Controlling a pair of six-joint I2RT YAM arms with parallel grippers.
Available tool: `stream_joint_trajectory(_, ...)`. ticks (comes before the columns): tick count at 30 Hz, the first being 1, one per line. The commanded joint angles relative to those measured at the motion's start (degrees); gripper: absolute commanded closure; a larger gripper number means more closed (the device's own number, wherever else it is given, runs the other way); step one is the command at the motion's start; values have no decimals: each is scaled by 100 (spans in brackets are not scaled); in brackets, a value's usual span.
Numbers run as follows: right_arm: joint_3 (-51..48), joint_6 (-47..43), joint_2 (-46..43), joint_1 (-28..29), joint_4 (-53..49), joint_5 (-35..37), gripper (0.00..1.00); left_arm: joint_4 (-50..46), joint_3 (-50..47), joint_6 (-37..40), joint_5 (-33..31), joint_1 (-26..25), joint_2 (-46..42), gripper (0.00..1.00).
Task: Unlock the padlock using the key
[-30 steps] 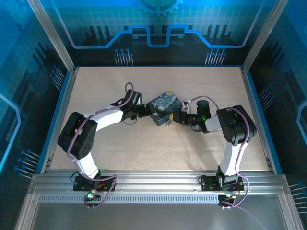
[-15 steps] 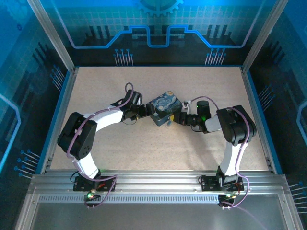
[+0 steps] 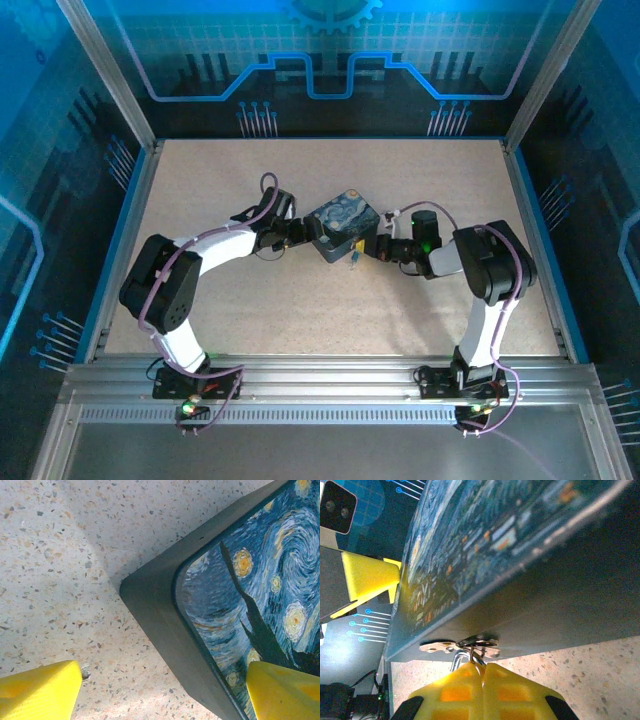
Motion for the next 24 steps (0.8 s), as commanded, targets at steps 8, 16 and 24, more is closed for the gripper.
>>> stream_joint_trajectory(8, -229, 105, -230, -205, 35, 224, 100, -427, -150, -6, -82, -82, -30, 13)
stream_joint_trajectory(16, -266, 117, -265, -231, 29, 282, 100, -424, -168, -4, -89, -85, -31, 13)
stream_joint_trajectory(24, -339, -124, -357, -261, -260, 296, 100, -426, -172, -6, -92, -91, -30, 13)
